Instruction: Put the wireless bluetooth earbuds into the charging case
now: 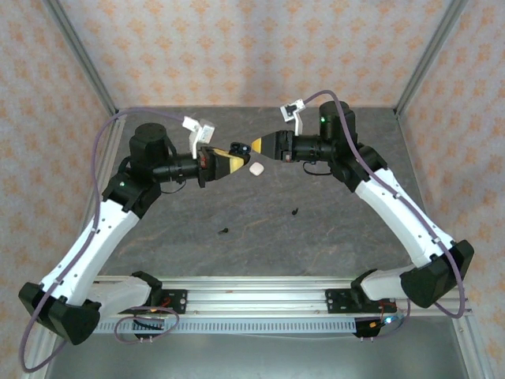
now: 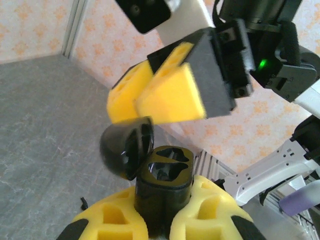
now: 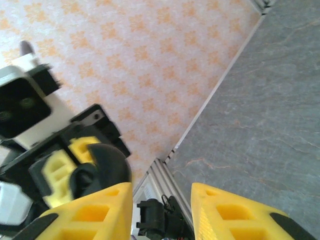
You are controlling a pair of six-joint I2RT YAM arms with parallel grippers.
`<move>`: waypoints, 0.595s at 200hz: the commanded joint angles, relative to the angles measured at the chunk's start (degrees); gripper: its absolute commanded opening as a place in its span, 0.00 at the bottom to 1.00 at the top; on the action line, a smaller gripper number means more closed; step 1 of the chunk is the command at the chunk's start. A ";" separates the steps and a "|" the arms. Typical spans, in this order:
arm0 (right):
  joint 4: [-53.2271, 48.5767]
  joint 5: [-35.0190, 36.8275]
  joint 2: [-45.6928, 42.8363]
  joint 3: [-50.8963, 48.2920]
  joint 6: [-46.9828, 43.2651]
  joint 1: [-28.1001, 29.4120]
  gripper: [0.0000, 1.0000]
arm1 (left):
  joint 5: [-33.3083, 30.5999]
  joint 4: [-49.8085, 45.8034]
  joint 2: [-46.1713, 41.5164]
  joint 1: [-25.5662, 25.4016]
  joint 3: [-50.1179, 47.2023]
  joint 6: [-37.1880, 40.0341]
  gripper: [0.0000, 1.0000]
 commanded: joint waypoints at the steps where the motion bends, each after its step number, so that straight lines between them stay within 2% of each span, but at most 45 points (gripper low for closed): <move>1: -1.48 1.52 0.43 -0.74 0.93 -0.25 0.36 | -1.71 3.93 -2.73 0.18 -1.21 1.37 0.00; 26: -2.20 2.64 0.32 -0.92 1.62 -0.29 0.39 | -5.12 1.38 -4.43 0.18 -1.91 3.50 0.00; 77: -13.02 14.87 2.62 -2.24 3.44 0.05 0.43 | -16.19 -6.03 -10.66 0.28 -4.00 10.57 0.00; 119: -20.33 22.67 10.55 -1.85 1.76 9.03 0.41 | -23.26 -10.30 -16.26 0.27 -6.49 13.06 0.00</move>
